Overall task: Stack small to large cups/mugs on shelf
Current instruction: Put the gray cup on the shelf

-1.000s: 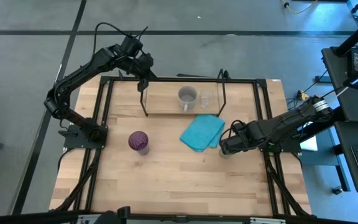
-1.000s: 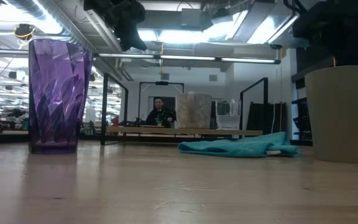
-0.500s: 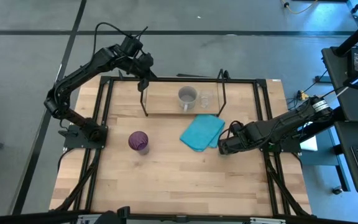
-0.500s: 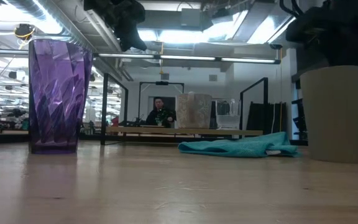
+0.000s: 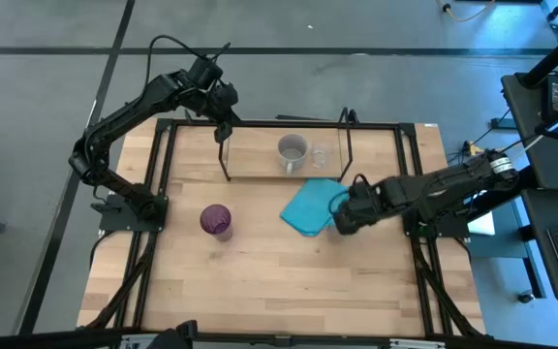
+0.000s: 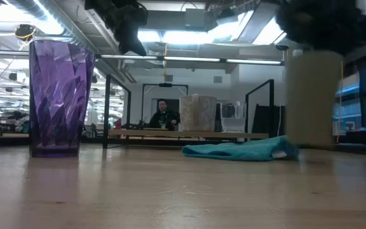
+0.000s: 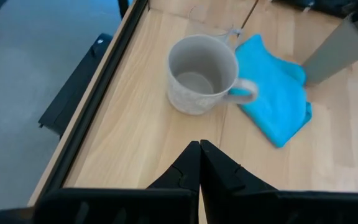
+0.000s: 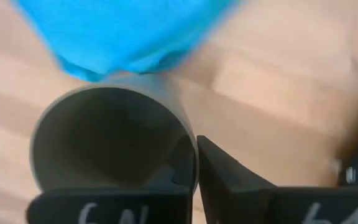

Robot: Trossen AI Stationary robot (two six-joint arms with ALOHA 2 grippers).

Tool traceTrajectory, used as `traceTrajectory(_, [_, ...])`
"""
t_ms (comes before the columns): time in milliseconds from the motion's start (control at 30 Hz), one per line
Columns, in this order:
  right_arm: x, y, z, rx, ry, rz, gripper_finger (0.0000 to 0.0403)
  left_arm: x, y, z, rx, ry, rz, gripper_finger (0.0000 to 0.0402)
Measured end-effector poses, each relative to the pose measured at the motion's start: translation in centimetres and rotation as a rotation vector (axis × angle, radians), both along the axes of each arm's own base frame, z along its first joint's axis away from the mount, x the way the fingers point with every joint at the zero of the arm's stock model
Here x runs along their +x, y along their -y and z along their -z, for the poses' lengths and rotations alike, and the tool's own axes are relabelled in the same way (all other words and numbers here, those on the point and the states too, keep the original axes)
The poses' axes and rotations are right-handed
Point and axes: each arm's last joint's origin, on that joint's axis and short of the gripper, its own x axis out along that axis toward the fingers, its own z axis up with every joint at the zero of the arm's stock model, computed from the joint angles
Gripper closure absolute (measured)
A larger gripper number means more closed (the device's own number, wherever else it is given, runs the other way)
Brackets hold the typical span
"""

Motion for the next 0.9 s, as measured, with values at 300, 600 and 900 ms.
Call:
traceTrajectory(300, [4.0, 4.9, -6.5, -0.138, 0.179, -0.327, 0.0393, -0.7, 0.6, -0.8, 0.033, 0.002, -0.025, 0.0401])
traceTrajectory(600, [10.2, 11.0, -7.8, -0.158, 0.158, -0.603, 0.0392, -2.5, 2.0, -2.7, 0.100, 0.011, -0.125, 0.0401])
traceTrajectory(900, [16.1, 15.9, -8.1, -0.207, 0.230, -0.762, 0.0392, -3.8, 3.0, -3.6, 0.114, -0.003, -0.199, 0.0401])
